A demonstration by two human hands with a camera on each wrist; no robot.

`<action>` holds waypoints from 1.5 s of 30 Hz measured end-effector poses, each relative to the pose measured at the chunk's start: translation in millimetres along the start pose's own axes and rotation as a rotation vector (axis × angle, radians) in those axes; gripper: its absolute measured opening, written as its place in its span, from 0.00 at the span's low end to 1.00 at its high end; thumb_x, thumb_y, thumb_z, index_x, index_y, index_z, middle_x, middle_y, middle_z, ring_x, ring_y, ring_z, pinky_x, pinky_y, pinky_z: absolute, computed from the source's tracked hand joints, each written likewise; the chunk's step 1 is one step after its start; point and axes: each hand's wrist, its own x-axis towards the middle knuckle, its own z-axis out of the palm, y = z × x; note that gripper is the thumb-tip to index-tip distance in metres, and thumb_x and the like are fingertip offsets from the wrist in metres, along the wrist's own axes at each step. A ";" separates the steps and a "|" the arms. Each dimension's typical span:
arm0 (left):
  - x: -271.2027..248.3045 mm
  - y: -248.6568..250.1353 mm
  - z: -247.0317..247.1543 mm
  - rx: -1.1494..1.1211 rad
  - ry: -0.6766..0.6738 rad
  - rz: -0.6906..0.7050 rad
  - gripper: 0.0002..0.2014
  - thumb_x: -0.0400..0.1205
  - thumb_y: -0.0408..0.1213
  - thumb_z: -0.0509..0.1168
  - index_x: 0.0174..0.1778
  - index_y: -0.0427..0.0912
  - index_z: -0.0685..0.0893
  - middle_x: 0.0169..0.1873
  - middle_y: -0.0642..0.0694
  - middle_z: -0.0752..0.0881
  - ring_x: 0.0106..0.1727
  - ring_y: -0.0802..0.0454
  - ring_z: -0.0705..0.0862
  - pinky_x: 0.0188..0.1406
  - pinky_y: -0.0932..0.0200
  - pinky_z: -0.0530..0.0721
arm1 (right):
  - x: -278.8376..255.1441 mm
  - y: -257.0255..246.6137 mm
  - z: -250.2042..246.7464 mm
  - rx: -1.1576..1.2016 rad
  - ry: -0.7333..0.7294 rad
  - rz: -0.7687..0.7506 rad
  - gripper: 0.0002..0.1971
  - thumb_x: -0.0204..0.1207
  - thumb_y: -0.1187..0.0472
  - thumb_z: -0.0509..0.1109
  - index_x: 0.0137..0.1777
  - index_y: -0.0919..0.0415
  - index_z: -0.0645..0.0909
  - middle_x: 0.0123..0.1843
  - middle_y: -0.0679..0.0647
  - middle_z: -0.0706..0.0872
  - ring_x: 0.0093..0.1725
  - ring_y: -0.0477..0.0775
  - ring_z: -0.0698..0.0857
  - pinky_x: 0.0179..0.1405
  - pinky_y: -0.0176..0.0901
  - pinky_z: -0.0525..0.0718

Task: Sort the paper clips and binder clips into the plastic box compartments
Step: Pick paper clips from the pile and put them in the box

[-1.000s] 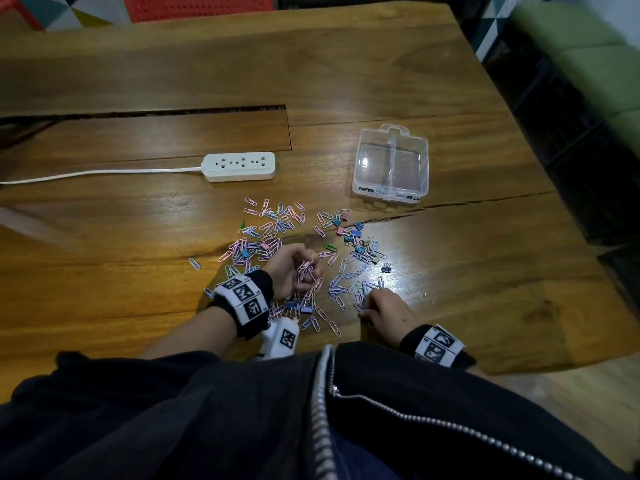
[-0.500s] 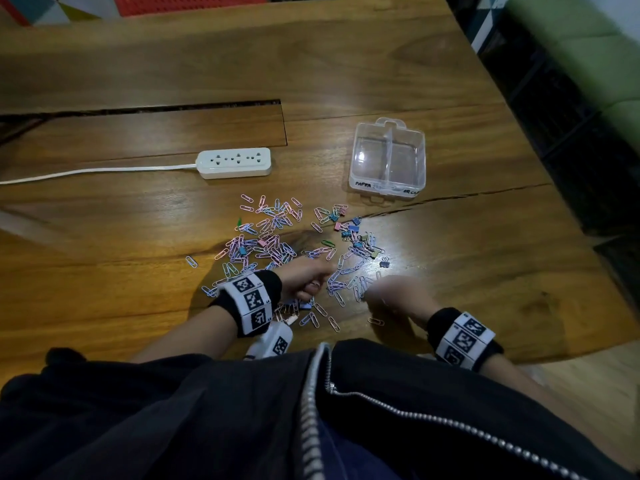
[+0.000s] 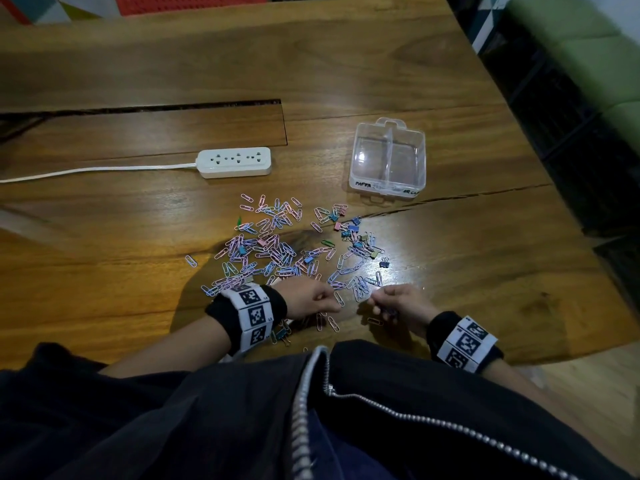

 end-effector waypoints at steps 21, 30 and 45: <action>-12.0 -3.3 8.7 -0.349 0.082 0.063 0.14 0.85 0.33 0.51 0.32 0.44 0.68 0.29 0.50 0.71 0.28 0.58 0.69 0.31 0.64 0.69 | 7.9 17.5 19.6 -0.784 0.042 -0.304 0.17 0.77 0.61 0.65 0.30 0.48 0.66 0.34 0.45 0.74 0.38 0.47 0.73 0.36 0.33 0.70; -6.7 -21.4 7.5 -1.044 -0.140 -0.047 0.11 0.76 0.43 0.59 0.29 0.44 0.75 0.17 0.53 0.76 0.12 0.61 0.64 0.11 0.73 0.61 | 18.1 5.9 26.3 -0.027 -0.089 -0.084 0.11 0.80 0.71 0.57 0.44 0.56 0.77 0.29 0.51 0.76 0.26 0.49 0.74 0.25 0.35 0.71; -18.9 -19.1 23.4 -0.591 -0.081 -0.046 0.05 0.86 0.33 0.51 0.50 0.46 0.71 0.29 0.52 0.75 0.24 0.60 0.72 0.24 0.67 0.70 | 10.4 15.6 55.0 -0.854 0.168 -0.273 0.13 0.77 0.45 0.62 0.39 0.55 0.73 0.38 0.54 0.79 0.37 0.53 0.76 0.34 0.42 0.69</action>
